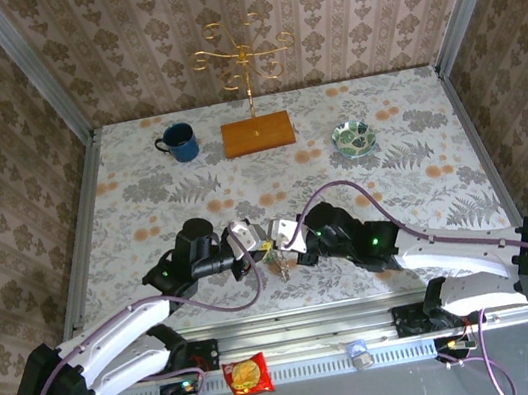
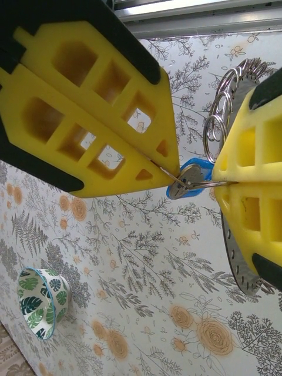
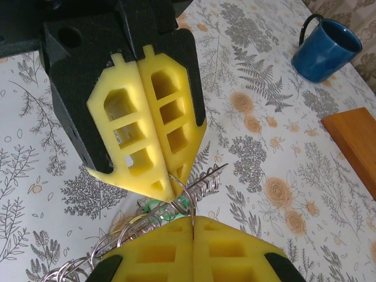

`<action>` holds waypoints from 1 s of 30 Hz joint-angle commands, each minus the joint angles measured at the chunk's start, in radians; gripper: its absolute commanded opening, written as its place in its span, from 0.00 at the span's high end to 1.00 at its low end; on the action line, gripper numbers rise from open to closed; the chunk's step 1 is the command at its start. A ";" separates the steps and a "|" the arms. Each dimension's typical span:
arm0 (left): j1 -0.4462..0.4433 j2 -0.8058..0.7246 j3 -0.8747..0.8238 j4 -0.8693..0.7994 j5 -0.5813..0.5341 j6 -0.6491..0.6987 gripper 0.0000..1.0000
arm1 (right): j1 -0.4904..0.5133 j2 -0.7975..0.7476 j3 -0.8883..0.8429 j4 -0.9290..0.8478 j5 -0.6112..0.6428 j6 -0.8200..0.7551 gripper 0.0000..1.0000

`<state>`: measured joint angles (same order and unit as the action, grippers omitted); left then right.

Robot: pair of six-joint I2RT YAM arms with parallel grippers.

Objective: Put the keys on the keyring

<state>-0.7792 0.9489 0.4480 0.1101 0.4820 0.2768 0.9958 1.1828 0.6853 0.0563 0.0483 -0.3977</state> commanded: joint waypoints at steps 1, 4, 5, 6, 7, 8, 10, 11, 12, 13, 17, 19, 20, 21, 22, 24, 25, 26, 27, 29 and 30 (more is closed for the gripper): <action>-0.010 -0.022 -0.016 0.070 0.062 -0.025 1.00 | -0.002 -0.020 -0.019 0.061 -0.014 -0.004 1.00; -0.011 -0.025 -0.020 0.082 0.069 -0.031 1.00 | -0.004 -0.021 -0.028 0.062 -0.021 -0.012 1.00; -0.010 -0.025 -0.022 0.085 0.073 -0.031 1.00 | -0.005 -0.022 -0.031 0.065 -0.023 -0.014 1.00; -0.009 -0.025 -0.020 0.085 0.075 -0.031 1.00 | -0.005 -0.024 -0.034 0.065 -0.027 -0.019 1.00; -0.010 -0.024 -0.022 0.087 0.076 -0.033 1.00 | -0.005 -0.025 -0.036 0.066 -0.035 -0.023 1.00; -0.010 -0.024 -0.022 0.089 0.076 -0.034 1.00 | -0.005 -0.026 -0.038 0.069 -0.041 -0.028 1.00; -0.011 -0.021 -0.022 0.094 0.080 -0.036 1.00 | -0.006 -0.026 -0.044 0.076 -0.048 -0.039 1.00; -0.011 -0.020 -0.022 0.098 0.085 -0.037 1.00 | -0.005 -0.026 -0.045 0.080 -0.048 -0.042 1.00; -0.011 -0.019 -0.022 0.102 0.087 -0.038 1.00 | -0.006 -0.026 -0.047 0.082 -0.047 -0.044 1.00; -0.010 -0.018 -0.022 0.102 0.091 -0.039 1.00 | -0.006 -0.027 -0.046 0.085 -0.045 -0.046 1.00; -0.009 -0.018 -0.023 0.109 0.072 -0.040 1.00 | -0.006 -0.032 -0.047 0.080 -0.054 -0.055 1.00; -0.008 -0.019 -0.027 0.122 0.051 -0.049 1.00 | -0.006 -0.032 -0.049 0.065 -0.054 -0.070 1.00; -0.009 -0.019 -0.029 0.130 0.046 -0.055 1.00 | -0.006 -0.032 -0.051 0.060 -0.053 -0.077 1.00; -0.009 -0.019 -0.031 0.142 0.040 -0.064 1.00 | -0.006 -0.034 -0.054 0.057 -0.050 -0.087 1.00; -0.008 -0.018 -0.035 0.156 0.034 -0.072 1.00 | -0.005 -0.034 -0.058 0.057 -0.048 -0.098 1.00; -0.009 -0.016 -0.044 0.185 0.024 -0.092 1.00 | -0.003 -0.034 -0.068 0.060 -0.046 -0.122 1.00; -0.009 -0.016 -0.049 0.200 0.020 -0.103 1.00 | -0.002 -0.034 -0.073 0.062 -0.045 -0.135 1.00; -0.009 -0.015 -0.052 0.211 0.020 -0.111 1.00 | -0.001 -0.035 -0.077 0.066 -0.042 -0.143 1.00; -0.009 -0.015 -0.055 0.222 0.019 -0.119 1.00 | 0.000 -0.033 -0.079 0.068 -0.042 -0.151 1.00; -0.009 -0.014 -0.064 0.238 0.018 -0.130 1.00 | 0.002 -0.031 -0.081 0.067 -0.049 -0.160 1.00; -0.009 -0.015 -0.069 0.246 0.015 -0.134 1.00 | 0.003 -0.031 -0.082 0.067 -0.056 -0.166 0.99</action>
<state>-0.7849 0.9447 0.3840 0.2462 0.5068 0.1856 0.9909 1.1645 0.6197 0.1177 0.0181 -0.5228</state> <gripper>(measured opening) 0.056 0.063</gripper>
